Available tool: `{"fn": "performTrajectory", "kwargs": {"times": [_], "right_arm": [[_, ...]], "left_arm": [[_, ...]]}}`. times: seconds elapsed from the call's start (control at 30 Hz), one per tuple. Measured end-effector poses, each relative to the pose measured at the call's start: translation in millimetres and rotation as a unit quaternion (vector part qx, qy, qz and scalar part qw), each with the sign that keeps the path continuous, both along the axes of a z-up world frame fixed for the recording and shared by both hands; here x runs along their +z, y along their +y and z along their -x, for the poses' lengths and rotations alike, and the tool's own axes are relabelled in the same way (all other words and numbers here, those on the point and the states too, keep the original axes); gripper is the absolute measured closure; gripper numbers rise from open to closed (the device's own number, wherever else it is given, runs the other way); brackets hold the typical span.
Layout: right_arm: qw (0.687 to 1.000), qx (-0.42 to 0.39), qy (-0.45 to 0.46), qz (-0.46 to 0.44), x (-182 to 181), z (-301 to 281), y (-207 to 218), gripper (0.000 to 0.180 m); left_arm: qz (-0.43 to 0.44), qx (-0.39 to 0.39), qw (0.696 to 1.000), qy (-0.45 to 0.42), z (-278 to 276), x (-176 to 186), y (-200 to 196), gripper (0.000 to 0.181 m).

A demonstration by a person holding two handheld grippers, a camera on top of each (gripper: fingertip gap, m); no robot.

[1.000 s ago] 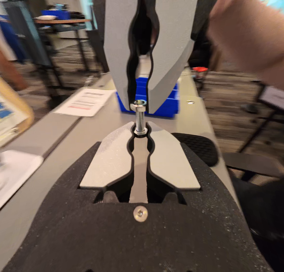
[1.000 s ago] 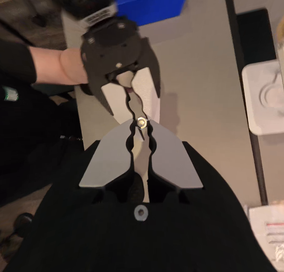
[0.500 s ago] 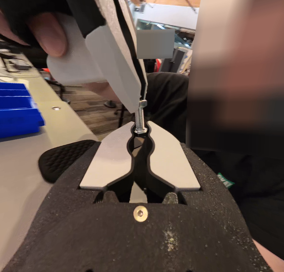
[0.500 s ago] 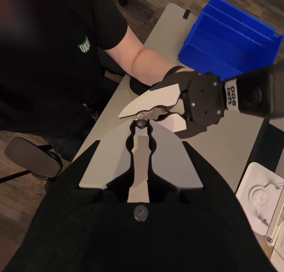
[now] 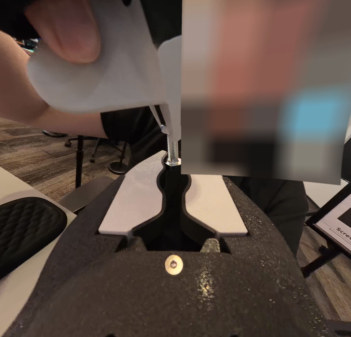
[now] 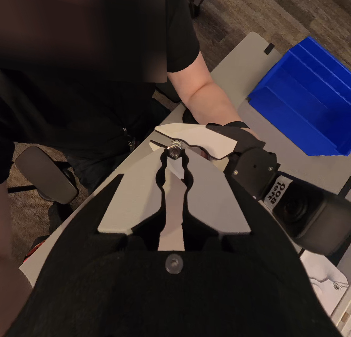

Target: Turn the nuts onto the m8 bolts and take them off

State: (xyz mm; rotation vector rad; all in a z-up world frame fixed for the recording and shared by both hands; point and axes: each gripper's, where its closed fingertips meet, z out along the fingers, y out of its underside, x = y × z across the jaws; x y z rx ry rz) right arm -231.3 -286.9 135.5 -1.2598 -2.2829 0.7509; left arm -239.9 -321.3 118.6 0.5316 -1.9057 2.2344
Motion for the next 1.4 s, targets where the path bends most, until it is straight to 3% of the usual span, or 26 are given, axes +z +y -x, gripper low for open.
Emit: {"fn": "performTrajectory", "kwargs": {"times": [0.03, 0.3, 0.47, 0.57, 0.7, 0.8, 0.83, 0.9, 0.97, 1.03, 1.1, 1.2, 1.4], "right_arm": [[1.000, 0.002, -0.002, -0.001, 0, 0, 0, 0.165], [1.000, 0.003, 0.027, -0.014, 11, 0, 0, 0.165], [0.999, -0.024, 0.041, -0.025, 24, -5, 6, 0.165], [0.996, -0.076, 0.035, -0.035, 26, -21, 15, 0.165], [0.969, -0.233, 0.035, -0.073, 22, -95, 40, 0.165], [0.888, -0.453, 0.010, -0.080, 0, -212, 70, 0.166], [0.850, -0.524, 0.000, -0.060, -14, -257, 72, 0.166], [0.743, -0.667, -0.048, -0.027, -55, -353, 70, 0.165], [0.643, -0.758, -0.111, 0.018, -109, -431, 53, 0.166], [0.585, -0.793, -0.146, 0.082, -162, -469, 36, 0.166], [0.544, -0.811, -0.185, 0.111, -205, -493, 24, 0.166], [0.509, -0.822, -0.224, 0.123, -248, -512, 18, 0.165], [0.475, -0.843, -0.205, 0.150, -279, -526, 19, 0.165]], "left_arm": [[0.001, -0.004, 1.000, 0.000, 0, 0, -1, 0.169], [-0.001, -0.004, 1.000, 0.001, 1, 0, -2, 0.169], [-0.003, 0.036, 0.999, 0.004, -9, 0, 5, 0.169], [-0.019, 0.082, 0.996, -0.003, -13, -1, 16, 0.169], [-0.081, 0.202, 0.976, -0.006, -22, -4, 41, 0.169], [-0.152, 0.297, 0.943, -0.016, -25, -9, 61, 0.169], [-0.171, 0.322, 0.931, -0.019, -25, -10, 66, 0.169], [-0.196, 0.359, 0.912, -0.028, -24, -9, 74, 0.169], [-0.198, 0.376, 0.904, -0.041, -24, -2, 75, 0.169], [-0.188, 0.379, 0.905, -0.047, -23, 4, 73, 0.169], [-0.183, 0.385, 0.904, -0.045, -23, 7, 73, 0.169], [-0.193, 0.403, 0.894, -0.038, -25, 5, 78, 0.169], [-0.190, 0.419, 0.887, -0.040, -19, 7, 87, 0.169]]}}
